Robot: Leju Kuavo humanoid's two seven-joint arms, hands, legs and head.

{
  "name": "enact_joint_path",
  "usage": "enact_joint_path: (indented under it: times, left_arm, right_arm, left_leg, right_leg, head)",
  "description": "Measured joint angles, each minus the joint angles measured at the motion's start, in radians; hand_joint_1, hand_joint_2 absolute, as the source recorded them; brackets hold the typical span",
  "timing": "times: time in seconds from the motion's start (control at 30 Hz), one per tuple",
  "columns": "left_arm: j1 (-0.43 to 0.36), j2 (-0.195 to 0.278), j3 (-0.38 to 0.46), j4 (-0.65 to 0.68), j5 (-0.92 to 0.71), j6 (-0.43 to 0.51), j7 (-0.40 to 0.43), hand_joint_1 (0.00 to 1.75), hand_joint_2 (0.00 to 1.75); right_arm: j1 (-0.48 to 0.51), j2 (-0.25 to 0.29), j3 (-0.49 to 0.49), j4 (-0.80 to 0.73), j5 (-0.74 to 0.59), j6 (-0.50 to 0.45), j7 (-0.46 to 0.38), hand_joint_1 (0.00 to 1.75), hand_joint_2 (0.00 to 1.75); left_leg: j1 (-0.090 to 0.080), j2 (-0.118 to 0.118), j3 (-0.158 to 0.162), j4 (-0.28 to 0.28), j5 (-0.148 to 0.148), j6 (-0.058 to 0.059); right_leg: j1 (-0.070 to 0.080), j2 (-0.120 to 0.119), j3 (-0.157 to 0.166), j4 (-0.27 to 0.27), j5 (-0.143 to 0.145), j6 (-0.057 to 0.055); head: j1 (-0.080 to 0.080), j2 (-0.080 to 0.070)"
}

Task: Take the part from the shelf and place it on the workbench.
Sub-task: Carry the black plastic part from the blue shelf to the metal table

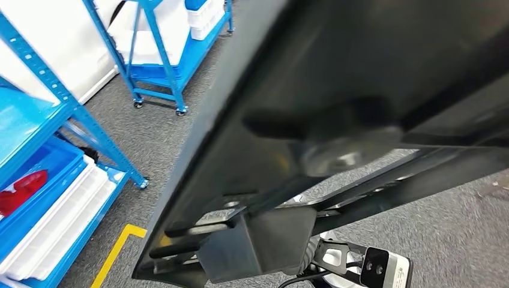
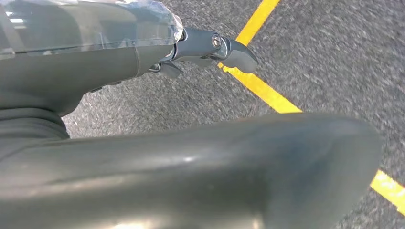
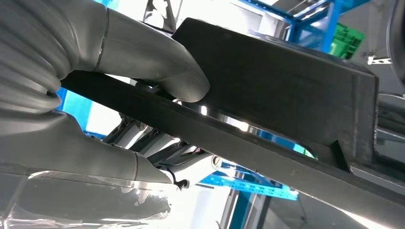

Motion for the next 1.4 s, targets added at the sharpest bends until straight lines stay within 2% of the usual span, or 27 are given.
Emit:
enact_joint_path:
  times: [0.07, 0.13, 0.17, 0.2, 0.23, 0.27, 0.33, 0.4, 0.47, 0.53, 0.6, 0.67, 0.7, 0.73, 0.77, 0.83, 0.87, 0.9, 0.97, 1.0, 1.07, 1.13, 1.2, 1.23, 1.27, 1.33, 1.4]
  left_arm:
    - [0.001, 0.002, 0.001, 0.000, 0.000, 0.001, 0.003, 0.00, 0.00]
    - [0.006, 0.006, 0.002, 0.000, -0.003, 0.005, 0.012, 0.00, 0.00]
    - [0.009, 0.008, 0.003, 0.000, -0.005, 0.009, 0.018, 0.00, 0.00]
    - [0.012, 0.009, 0.003, 0.000, -0.007, 0.012, 0.025, 0.00, 0.00]
    - [0.013, 0.009, 0.003, 0.000, -0.010, 0.014, 0.032, 0.00, 0.00]
    - [0.013, 0.009, 0.003, 0.000, -0.012, 0.015, 0.038, 0.00, 0.00]
    - [0.012, 0.010, 0.003, 0.000, -0.016, 0.016, 0.048, 0.00, 0.00]
    - [0.012, 0.012, 0.003, 0.000, -0.018, 0.013, 0.050, 0.00, 0.00]
    - [0.009, 0.014, 0.003, 0.000, -0.021, 0.004, 0.045, 0.00, 0.00]
    - [0.004, 0.015, 0.002, 0.000, -0.027, -0.008, 0.040, 0.00, 0.00]
    - [0.004, 0.015, 0.001, 0.000, -0.035, -0.017, 0.038, 0.00, 0.00]
    - [0.006, 0.015, -0.001, 0.000, -0.045, -0.023, 0.040, 0.00, 0.00]
    - [0.006, 0.015, -0.002, 0.000, -0.050, -0.024, 0.041, 0.00, 0.00]
    - [0.004, 0.015, -0.004, 0.000, -0.056, -0.025, 0.044, 0.00, 0.00]
    - [0.002, 0.015, -0.006, 0.000, -0.060, -0.026, 0.048, 0.00, 0.00]
    - [-0.002, 0.014, -0.008, 0.000, -0.065, -0.026, 0.058, 0.00, 0.00]
    - [-0.003, 0.014, -0.008, 0.000, -0.065, -0.025, 0.062, 0.00, 0.00]
    - [-0.003, 0.014, -0.008, 0.000, -0.065, -0.025, 0.066, 0.00, 0.00]
    - [-0.004, 0.013, -0.009, 0.000, -0.065, -0.023, 0.074, 0.00, 0.00]
    - [-0.006, 0.011, -0.009, 0.000, -0.065, -0.021, 0.077, 0.00, 0.00]
    - [-0.008, 0.009, -0.009, 0.000, -0.065, -0.018, 0.081, 0.00, 0.00]
    - [-0.005, 0.007, -0.009, 0.000, -0.063, -0.015, 0.081, 0.00, 0.00]
    - [0.000, 0.007, -0.009, 0.000, -0.059, -0.010, 0.082, 0.00, 0.00]
    - [0.002, 0.006, -0.009, 0.000, -0.055, -0.009, 0.082, 0.00, 0.00]
    - [0.002, 0.005, -0.008, 0.000, -0.050, -0.007, 0.082, 0.00, 0.00]
    - [0.000, 0.004, -0.005, 0.000, -0.037, -0.006, 0.079, 0.00, 0.00]
    - [0.000, 0.002, -0.001, 0.000, -0.027, -0.007, 0.072, 0.00, 0.00]
  right_arm:
    - [-0.001, 0.006, 0.000, 0.001, -0.005, 0.006, 0.000, 1.75, 1.75]
    - [-0.001, 0.011, 0.000, 0.004, -0.008, 0.008, 0.000, 1.75, 1.75]
    - [0.001, 0.012, 0.000, 0.007, -0.009, 0.008, 0.000, 1.75, 1.75]
    - [0.002, 0.012, 0.000, 0.009, -0.007, 0.006, 0.000, 1.75, 1.75]
    - [0.004, 0.012, 0.000, 0.011, -0.003, 0.004, 0.000, 1.75, 1.75]
    - [0.005, 0.012, 0.000, 0.012, 0.001, 0.001, 0.000, 1.75, 1.75]
    - [0.005, 0.013, 0.000, 0.013, 0.007, -0.008, 0.000, 1.75, 1.75]
    - [0.004, 0.015, 0.000, 0.013, 0.010, -0.018, 0.000, 1.75, 1.75]
    - [0.005, 0.016, -0.002, 0.011, 0.014, -0.028, 0.000, 1.75, 1.75]
    - [0.006, 0.016, -0.006, 0.008, 0.021, -0.036, 0.000, 1.75, 1.75]
    - [0.006, 0.016, -0.010, 0.005, 0.029, -0.039, 0.000, 1.75, 1.75]
    - [0.011, 0.014, -0.012, 0.003, 0.034, -0.041, 0.000, 1.75, 1.75]
    - [0.013, 0.013, -0.013, 0.002, 0.037, -0.042, 0.000, 1.75, 1.75]
    - [0.015, 0.012, -0.014, 0.002, 0.040, -0.044, 0.000, 1.75, 1.75]
    - [0.016, 0.012, -0.014, 0.002, 0.041, -0.046, 0.000, 1.75, 1.75]
    - [0.016, 0.011, -0.014, -0.001, 0.042, -0.048, 0.000, 1.75, 1.75]
    - [0.016, 0.011, -0.014, -0.002, 0.041, -0.048, 0.000, 1.75, 1.75]
    - [0.016, 0.011, -0.015, -0.004, 0.040, -0.047, 0.000, 1.75, 1.75]
    - [0.019, 0.009, -0.015, -0.006, 0.039, -0.044, -0.001, 1.75, 1.75]
    - [0.022, 0.008, -0.015, -0.006, 0.040, -0.042, -0.001, 1.75, 1.75]
    - [0.025, 0.008, -0.015, -0.006, 0.041, -0.037, -0.001, 1.75, 1.75]
    - [0.026, 0.008, -0.015, -0.004, 0.043, -0.034, -0.001, 1.75, 1.75]
    - [0.027, 0.007, -0.015, 0.001, 0.044, -0.033, 0.000, 1.75, 1.75]
    - [0.026, 0.007, -0.015, 0.004, 0.044, -0.032, 0.000, 1.75, 1.75]
    - [0.025, 0.007, -0.015, 0.007, 0.045, -0.031, 0.000, 1.75, 1.75]
    - [0.020, 0.006, -0.015, 0.012, 0.046, -0.032, 0.000, 1.75, 1.75]
    - [0.011, 0.006, -0.014, 0.016, 0.053, -0.037, 0.000, 1.75, 1.75]
  left_leg:
    - [0.004, -0.047, -0.030, 0.075, -0.051, -0.007]
    - [0.005, -0.083, -0.094, 0.216, -0.118, -0.010]
    - [0.005, -0.088, -0.120, 0.268, -0.133, -0.010]
    - [0.004, -0.090, -0.132, 0.287, -0.128, -0.010]
    - [0.005, -0.092, -0.123, 0.261, -0.100, -0.009]
    - [0.006, -0.101, -0.097, 0.199, -0.059, -0.007]
    - [0.009, -0.145, -0.038, 0.060, 0.002, 0.000]
    - [0.009, -0.173, -0.014, 0.004, 0.013, 0.006]
    - [0.008, -0.155, -0.013, -0.001, 0.016, 0.017]
    - [0.010, -0.132, -0.011, -0.010, 0.024, 0.031]
    - [0.008, -0.105, -0.010, -0.015, 0.026, 0.041]
    - [0.005, -0.076, -0.011, -0.014, 0.024, 0.044]
    - [0.004, -0.062, -0.010, -0.013, 0.023, 0.044]
    - [0.004, -0.049, -0.010, -0.013, 0.022, 0.042]
    - [0.004, -0.038, -0.008, -0.012, 0.020, 0.040]
    - [0.001, -0.018, -0.002, -0.010, 0.013, 0.032]
    - [-0.002, -0.010, 0.001, -0.008, 0.009, 0.027]
    - [-0.004, -0.001, 0.003, -0.007, 0.006, 0.022]
    - [-0.004, 0.017, 0.008, -0.009, 0.003, 0.012]
    - [-0.001, 0.013, 0.010, -0.006, -0.002, 0.006]
    - [0.003, -0.031, -0.005, 0.039, -0.038, -0.002]
    - [0.004, -0.078, -0.060, 0.160, -0.103, -0.005]
    - [0.005, -0.088, -0.113, 0.264, -0.134, -0.006]
    - [0.005, -0.089, -0.119, 0.267, -0.120, -0.006]
    - [0.006, -0.092, -0.107, 0.232, -0.088, -0.004]
    - [0.008, -0.125, -0.054, 0.102, -0.016, 0.000]
    - [0.010, -0.160, -0.021, 0.019, 0.009, 0.004]
  right_leg:
    - [-0.005, 0.019, 0.002, -0.007, 0.006, -0.011]
    - [-0.003, 0.043, 0.000, -0.007, 0.008, -0.016]
    - [-0.002, 0.056, 0.000, -0.006, 0.008, -0.017]
    - [-0.002, 0.069, 0.000, -0.005, 0.008, -0.017]
    - [-0.002, 0.083, 0.001, -0.004, 0.008, -0.017]
    - [-0.002, 0.096, 0.002, -0.002, 0.007, -0.016]
    - [-0.001, 0.121, 0.001, 0.003, 0.006, -0.009]
    - [-0.003, 0.141, -0.007, 0.006, 0.009, 0.003]
    - [-0.006, 0.156, -0.014, 0.005, 0.013, 0.017]
    - [-0.004, 0.118, -0.030, 0.034, -0.006, 0.027]
    - [-0.002, 0.060, -0.080, 0.138, -0.065, 0.034]
    - [-0.006, 0.041, -0.144, 0.268, -0.118, 0.040]
    - [-0.008, 0.038, -0.158, 0.296, -0.121, 0.041]
    - [-0.010, 0.035, -0.149, 0.282, -0.104, 0.042]
    - [-0.011, 0.027, -0.119, 0.228, -0.074, 0.041]
    - [-0.005, -0.016, -0.038, 0.080, -0.021, 0.033]
    - [-0.001, -0.031, -0.013, 0.032, -0.008, 0.028]
    - [0.003, -0.039, -0.002, 0.009, -0.006, 0.022]
    - [0.006, -0.017, -0.004, 0.005, -0.005, 0.011]
    - [0.005, -0.007, -0.003, 0.002, -0.003, 0.006]
    - [0.000, 0.013, 0.000, -0.006, 0.002, -0.005]
    - [-0.001, 0.034, 0.000, -0.007, 0.004, -0.011]
    - [0.000, 0.060, -0.001, -0.006, 0.004, -0.013]
    - [0.001, 0.073, 0.000, -0.005, 0.004, -0.013]
    - [0.000, 0.087, 0.001, -0.003, 0.004, -0.012]
    - [0.000, 0.111, 0.000, 0.003, 0.001, -0.007]
    - [-0.001, 0.133, -0.007, 0.010, 0.002, 0.005]
  head:
    - [0.000, 0.000]
    - [0.000, 0.000]
    - [0.000, 0.000]
    - [0.000, 0.000]
    - [0.000, 0.000]
    - [0.000, 0.000]
    - [0.000, 0.000]
    - [0.000, 0.000]
    - [0.000, 0.000]
    - [0.000, 0.000]
    - [0.000, 0.000]
    - [0.000, 0.000]
    - [0.000, 0.000]
    - [0.000, 0.000]
    - [0.000, 0.000]
    - [0.000, 0.000]
    - [0.000, 0.000]
    - [0.000, 0.000]
    - [0.000, 0.000]
    - [0.000, 0.000]
    - [0.000, 0.000]
    - [0.000, 0.000]
    - [0.000, 0.000]
    - [0.000, 0.000]
    - [0.000, 0.000]
    - [0.000, 0.000]
    - [0.000, 0.000]
